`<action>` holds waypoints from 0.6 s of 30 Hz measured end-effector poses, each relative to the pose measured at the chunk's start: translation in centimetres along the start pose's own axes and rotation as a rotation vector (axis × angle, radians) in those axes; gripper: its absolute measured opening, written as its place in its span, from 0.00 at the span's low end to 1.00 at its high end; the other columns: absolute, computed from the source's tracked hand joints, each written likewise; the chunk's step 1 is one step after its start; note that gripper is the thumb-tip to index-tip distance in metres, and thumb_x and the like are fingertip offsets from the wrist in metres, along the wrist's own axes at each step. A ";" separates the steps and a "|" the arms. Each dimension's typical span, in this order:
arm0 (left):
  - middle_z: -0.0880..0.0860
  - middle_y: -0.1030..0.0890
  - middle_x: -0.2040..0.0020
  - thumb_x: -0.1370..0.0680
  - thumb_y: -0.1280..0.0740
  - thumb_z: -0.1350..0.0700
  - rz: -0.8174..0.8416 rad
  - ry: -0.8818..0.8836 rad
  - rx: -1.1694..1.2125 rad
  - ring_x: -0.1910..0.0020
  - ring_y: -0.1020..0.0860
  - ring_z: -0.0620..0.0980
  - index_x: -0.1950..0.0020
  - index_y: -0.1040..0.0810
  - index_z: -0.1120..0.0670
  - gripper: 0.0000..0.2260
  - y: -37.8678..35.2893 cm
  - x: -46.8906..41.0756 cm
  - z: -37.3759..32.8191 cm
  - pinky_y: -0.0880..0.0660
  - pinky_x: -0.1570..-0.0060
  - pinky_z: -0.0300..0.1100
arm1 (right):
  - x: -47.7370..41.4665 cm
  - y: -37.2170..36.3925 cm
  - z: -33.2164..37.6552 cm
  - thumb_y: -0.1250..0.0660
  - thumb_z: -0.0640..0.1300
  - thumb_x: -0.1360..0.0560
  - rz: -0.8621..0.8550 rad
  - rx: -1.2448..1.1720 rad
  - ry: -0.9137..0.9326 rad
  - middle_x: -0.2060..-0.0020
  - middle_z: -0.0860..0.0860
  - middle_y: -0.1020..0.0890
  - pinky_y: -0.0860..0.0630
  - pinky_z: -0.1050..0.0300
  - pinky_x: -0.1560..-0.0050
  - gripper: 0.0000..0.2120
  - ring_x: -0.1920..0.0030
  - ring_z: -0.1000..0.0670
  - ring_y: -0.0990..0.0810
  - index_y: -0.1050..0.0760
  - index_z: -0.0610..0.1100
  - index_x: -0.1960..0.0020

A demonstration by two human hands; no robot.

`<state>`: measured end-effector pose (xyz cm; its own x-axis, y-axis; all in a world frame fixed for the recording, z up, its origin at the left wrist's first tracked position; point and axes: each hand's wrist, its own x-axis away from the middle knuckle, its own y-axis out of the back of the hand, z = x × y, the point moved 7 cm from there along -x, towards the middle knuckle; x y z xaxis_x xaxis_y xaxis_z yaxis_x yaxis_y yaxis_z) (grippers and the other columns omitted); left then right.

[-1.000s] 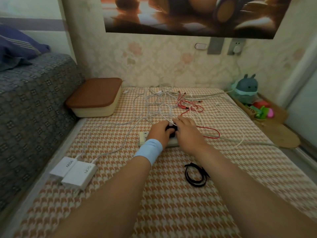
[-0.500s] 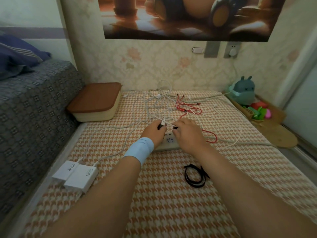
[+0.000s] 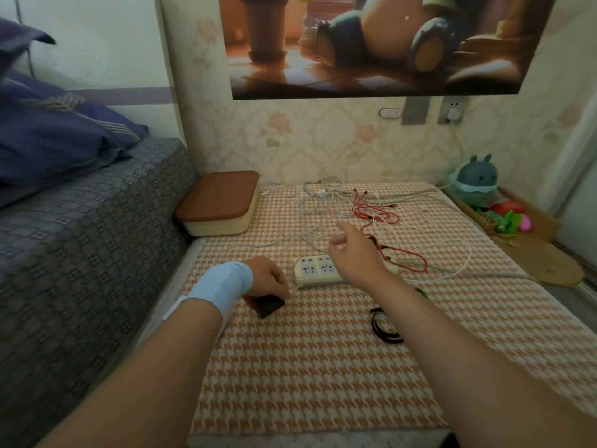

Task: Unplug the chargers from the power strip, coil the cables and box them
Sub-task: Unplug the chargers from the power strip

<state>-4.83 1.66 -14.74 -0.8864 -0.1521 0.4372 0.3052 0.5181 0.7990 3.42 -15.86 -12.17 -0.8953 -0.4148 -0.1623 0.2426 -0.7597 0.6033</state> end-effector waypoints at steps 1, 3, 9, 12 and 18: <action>0.50 0.20 0.49 0.26 0.28 0.47 0.034 0.026 -0.017 0.53 0.21 0.50 0.48 0.17 0.51 0.11 -0.3 0.3 0.5 0.20 0.56 0.42 | 0.2 -0.7 0.6 0.37 0.44 0.18 0.052 -0.040 0.022 0.38 0.53 0.26 0.27 0.58 0.63 0.33 0.57 0.52 0.19 0.50 0.53 0.18; 0.52 0.19 0.52 0.25 0.29 0.49 0.085 0.082 -0.033 0.56 0.18 0.52 0.47 0.17 0.56 0.12 -1.1 1.0 1.4 0.19 0.57 0.43 | 0.8 -2.3 1.5 0.37 0.44 0.18 0.141 0.008 0.069 0.38 0.53 0.26 0.27 0.57 0.63 0.31 0.58 0.54 0.21 0.47 0.55 0.21; 0.52 0.21 0.54 0.24 0.31 0.44 0.106 0.135 -0.294 0.59 0.23 0.51 0.45 0.18 0.56 0.17 -2.4 2.6 3.2 0.22 0.56 0.42 | 3.7 -8.5 2.8 0.35 0.48 0.19 0.471 0.238 0.071 0.49 0.49 0.18 0.22 0.51 0.56 0.09 0.58 0.52 0.21 0.22 0.50 0.41; 0.52 0.24 0.57 0.24 0.31 0.46 0.070 0.160 -0.480 0.61 0.26 0.51 0.49 0.22 0.55 0.13 -1.8 3.0 4.0 0.24 0.54 0.42 | 5.2 -11.8 3.5 0.33 0.48 0.20 0.554 0.266 0.108 0.42 0.47 0.16 0.23 0.56 0.47 0.16 0.52 0.53 0.20 0.20 0.44 0.35; 0.54 0.20 0.53 0.26 0.29 0.51 -0.131 0.060 -0.352 0.59 0.25 0.54 0.49 0.18 0.54 0.09 0.4 3.7 6.0 0.23 0.55 0.45 | 6.1 -16.9 5.1 0.37 0.39 0.21 0.609 0.267 0.201 0.46 0.42 0.17 0.23 0.50 0.50 0.13 0.50 0.43 0.20 0.21 0.40 0.39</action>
<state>-10.08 6.30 -15.26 -0.9071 -0.2524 0.3369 0.3007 0.1715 0.9382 -8.02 -2.97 -19.40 -0.5360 -0.8324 0.1408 0.5570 -0.2234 0.7999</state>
